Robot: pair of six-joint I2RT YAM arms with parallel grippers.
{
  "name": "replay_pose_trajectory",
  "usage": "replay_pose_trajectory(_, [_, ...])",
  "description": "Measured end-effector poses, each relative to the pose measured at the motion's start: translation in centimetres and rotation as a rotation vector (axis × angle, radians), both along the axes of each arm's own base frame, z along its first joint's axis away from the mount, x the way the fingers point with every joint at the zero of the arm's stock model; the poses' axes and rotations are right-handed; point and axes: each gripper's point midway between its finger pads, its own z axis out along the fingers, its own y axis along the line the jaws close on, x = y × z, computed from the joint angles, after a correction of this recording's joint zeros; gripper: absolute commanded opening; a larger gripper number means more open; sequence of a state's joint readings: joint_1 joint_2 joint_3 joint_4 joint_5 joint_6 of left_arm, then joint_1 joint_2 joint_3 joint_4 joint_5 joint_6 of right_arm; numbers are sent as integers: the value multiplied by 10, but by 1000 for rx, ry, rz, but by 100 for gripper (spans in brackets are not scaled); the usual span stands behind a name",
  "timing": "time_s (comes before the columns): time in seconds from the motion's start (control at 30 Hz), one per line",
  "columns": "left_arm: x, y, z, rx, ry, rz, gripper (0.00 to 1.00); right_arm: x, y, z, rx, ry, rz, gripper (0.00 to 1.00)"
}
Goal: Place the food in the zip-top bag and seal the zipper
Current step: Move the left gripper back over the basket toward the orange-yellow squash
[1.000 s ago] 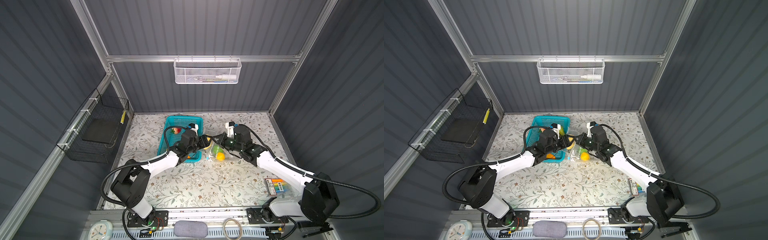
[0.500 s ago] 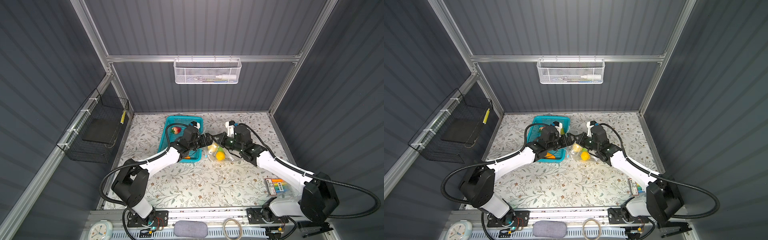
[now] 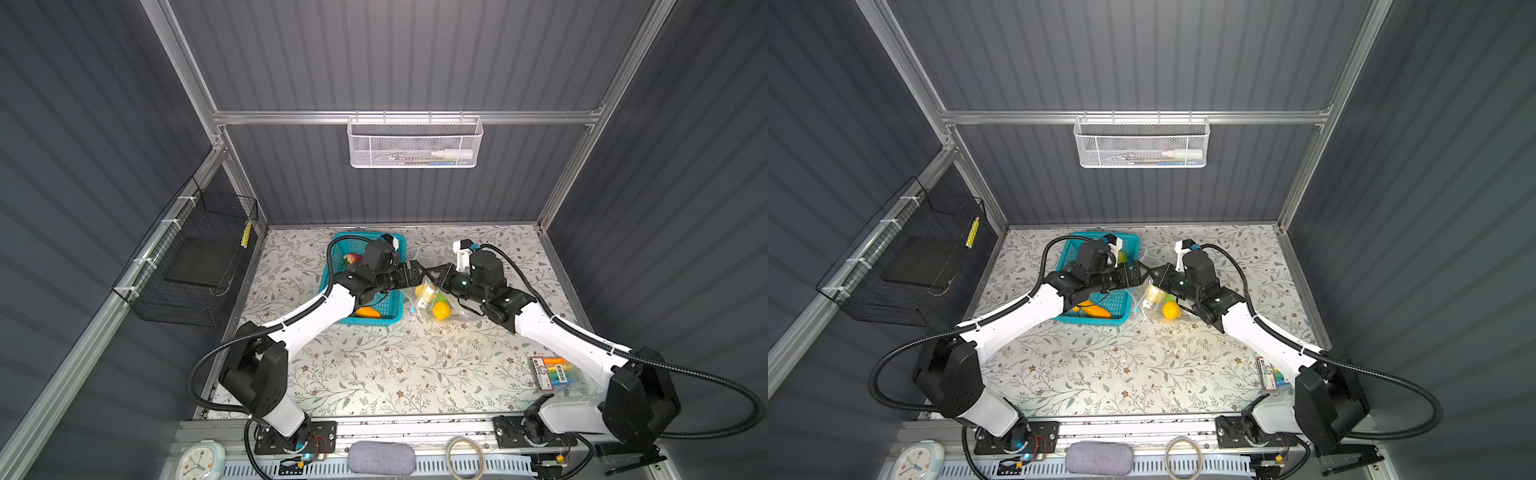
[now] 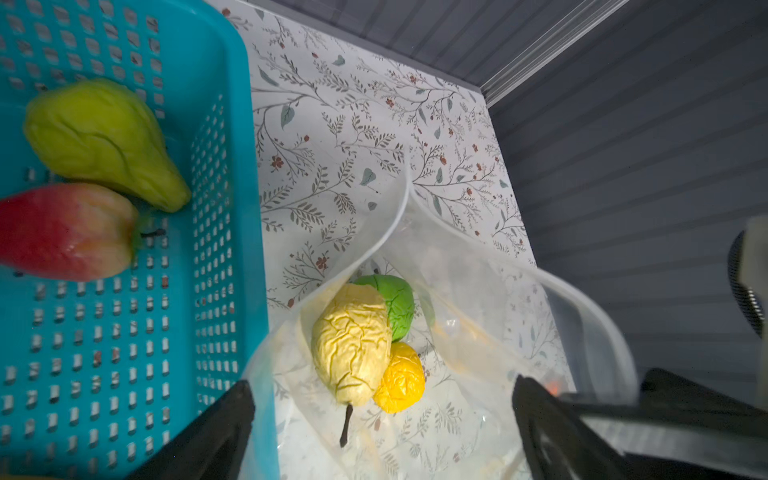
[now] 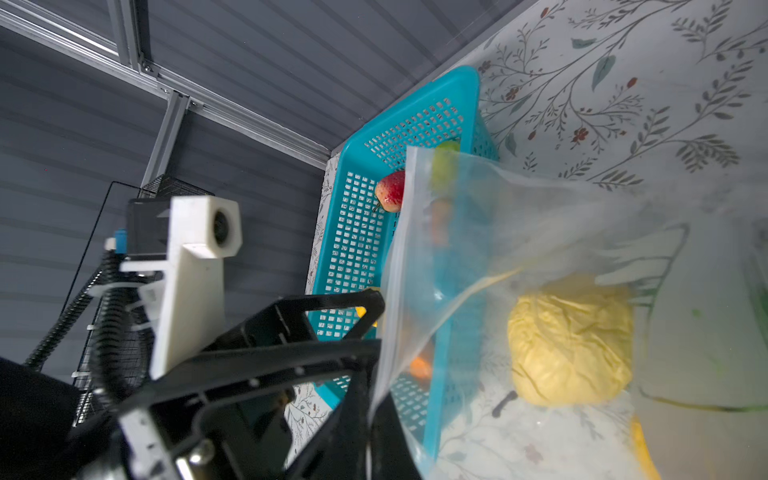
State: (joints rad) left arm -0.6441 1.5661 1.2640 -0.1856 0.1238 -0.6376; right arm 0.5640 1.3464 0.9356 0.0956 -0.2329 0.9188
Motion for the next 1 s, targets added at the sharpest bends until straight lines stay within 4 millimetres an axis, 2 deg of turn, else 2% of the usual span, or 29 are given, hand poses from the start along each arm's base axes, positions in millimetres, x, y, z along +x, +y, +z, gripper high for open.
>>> replay_pose_trajectory(0.1, [6, 19, 37, -28, -69, 26, 99, -2, 0, -11, -25, 32, 6, 0])
replay_pose_trajectory(0.17, [9, 39, 57, -39, -109, 58, 99, -3, -1, -15, -35, 44, 7, 0])
replay_pose_trajectory(0.27, [10, 68, 68, -8, -131, 114, 99, -4, -1, -18, -41, 51, 9, 0])
replay_pose_trajectory(0.37, [7, 85, 61, 55, -115, 152, 99, -4, -1, -21, -48, 59, 10, 0])
replay_pose_trajectory(0.5, [0, 98, 34, 144, -54, 177, 99, -5, -2, -25, -62, 66, 14, 0])
replay_pose_trajectory(0.7, [-18, 120, -36, 277, 110, 219, 99, -7, -3, -29, -80, 76, 20, 0])
replay_pose_trajectory(0.83, [-26, 126, -73, 311, 204, 248, 99, -9, -4, -32, -90, 86, 21, 0])
replay_pose_trajectory(1.0, [-29, 127, -109, 317, 300, 286, 99, -10, -5, -36, -100, 95, 22, 0])
